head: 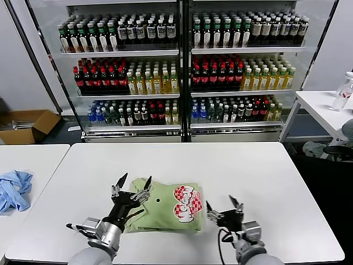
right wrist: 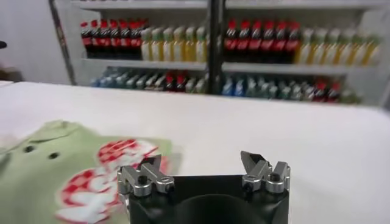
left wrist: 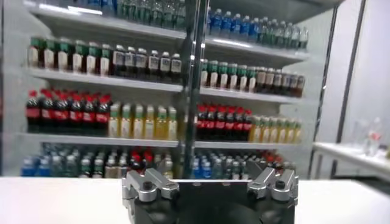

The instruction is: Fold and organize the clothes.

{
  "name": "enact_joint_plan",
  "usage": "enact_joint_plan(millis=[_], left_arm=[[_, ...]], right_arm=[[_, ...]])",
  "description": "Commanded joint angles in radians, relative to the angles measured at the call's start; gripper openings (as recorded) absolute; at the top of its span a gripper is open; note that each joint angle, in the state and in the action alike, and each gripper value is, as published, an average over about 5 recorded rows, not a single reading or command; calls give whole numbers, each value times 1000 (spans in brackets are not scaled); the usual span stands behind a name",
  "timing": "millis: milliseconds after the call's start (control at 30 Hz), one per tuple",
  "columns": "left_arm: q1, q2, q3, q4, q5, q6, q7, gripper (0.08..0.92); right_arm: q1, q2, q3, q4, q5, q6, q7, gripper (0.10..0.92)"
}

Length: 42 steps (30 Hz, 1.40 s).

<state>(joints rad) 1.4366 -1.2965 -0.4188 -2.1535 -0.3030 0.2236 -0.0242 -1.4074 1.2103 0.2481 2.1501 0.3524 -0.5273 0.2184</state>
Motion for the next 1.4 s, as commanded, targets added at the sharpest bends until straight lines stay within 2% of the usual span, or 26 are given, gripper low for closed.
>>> enact_joint_plan(millis=[33, 233, 300, 767, 900, 1133, 1267, 1400], left_arm=[[40, 36, -97, -4, 126, -41, 46, 821], [39, 30, -96, 8, 121, -36, 46, 823], [45, 23, -94, 10, 116, -36, 46, 823], [63, -16, -63, 33, 114, -80, 57, 823], [48, -20, -64, 60, 178, -163, 84, 823], [37, -34, -64, 120, 503, -347, 87, 823], [31, -35, -61, 152, 714, -463, 56, 823], [-1, -36, -52, 181, 784, -547, 45, 823]], right_arm=[[154, 57, -150, -186, 131, -36, 45, 822], [171, 64, -147, -231, 172, -37, 47, 820], [172, 64, -149, -237, 184, -39, 40, 797], [172, 80, -143, -242, 185, 23, -10, 402], [170, 57, -89, -164, 160, 45, -25, 290], [118, -36, 89, -90, 127, 58, -51, 131], [55, -72, 205, -94, 85, 73, -64, 123], [13, -68, 233, -110, 11, 103, -80, 123]])
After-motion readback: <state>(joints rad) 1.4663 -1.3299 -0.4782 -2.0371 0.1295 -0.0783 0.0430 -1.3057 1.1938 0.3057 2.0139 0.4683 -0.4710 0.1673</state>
